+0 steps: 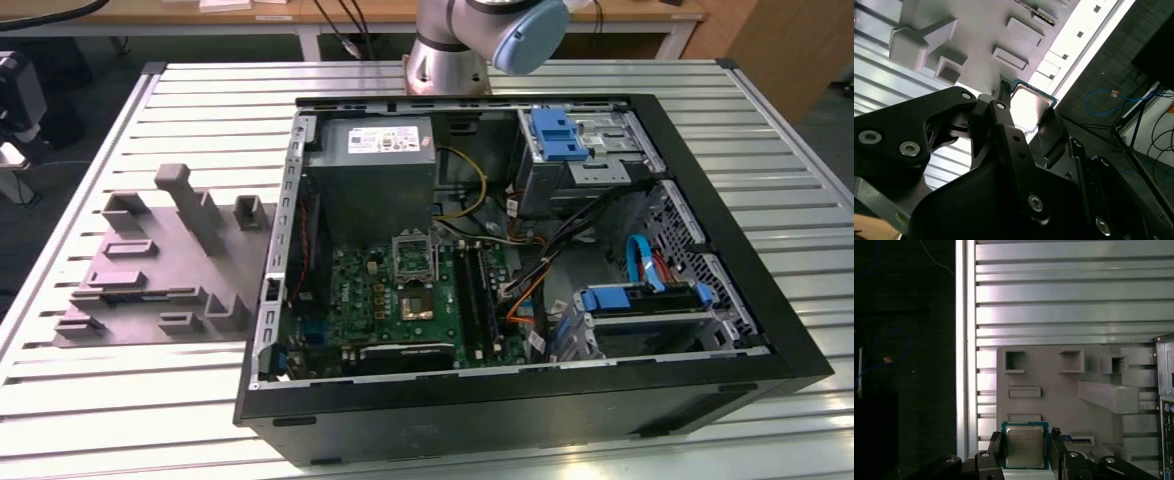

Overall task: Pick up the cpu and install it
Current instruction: 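Pick up the cpu and move it towards the insertion slot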

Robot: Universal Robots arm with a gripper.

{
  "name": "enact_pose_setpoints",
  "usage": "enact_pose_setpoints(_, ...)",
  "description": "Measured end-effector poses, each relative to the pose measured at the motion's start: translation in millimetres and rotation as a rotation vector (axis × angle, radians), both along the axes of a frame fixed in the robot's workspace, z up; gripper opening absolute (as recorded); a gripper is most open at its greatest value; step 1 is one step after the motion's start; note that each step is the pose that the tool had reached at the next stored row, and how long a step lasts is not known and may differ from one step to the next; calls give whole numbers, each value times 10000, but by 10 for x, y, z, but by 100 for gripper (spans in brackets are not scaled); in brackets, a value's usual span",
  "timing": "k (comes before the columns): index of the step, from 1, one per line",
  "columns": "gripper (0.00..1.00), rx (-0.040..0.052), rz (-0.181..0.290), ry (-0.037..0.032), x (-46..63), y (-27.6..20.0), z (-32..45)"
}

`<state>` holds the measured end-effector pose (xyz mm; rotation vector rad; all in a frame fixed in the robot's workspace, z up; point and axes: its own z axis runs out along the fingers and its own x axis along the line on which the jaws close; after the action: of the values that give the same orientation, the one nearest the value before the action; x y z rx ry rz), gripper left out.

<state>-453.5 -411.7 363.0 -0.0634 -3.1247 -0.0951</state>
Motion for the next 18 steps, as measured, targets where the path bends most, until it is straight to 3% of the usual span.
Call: enact_pose_setpoints(18,47,-21,0,-1,0,0,188)
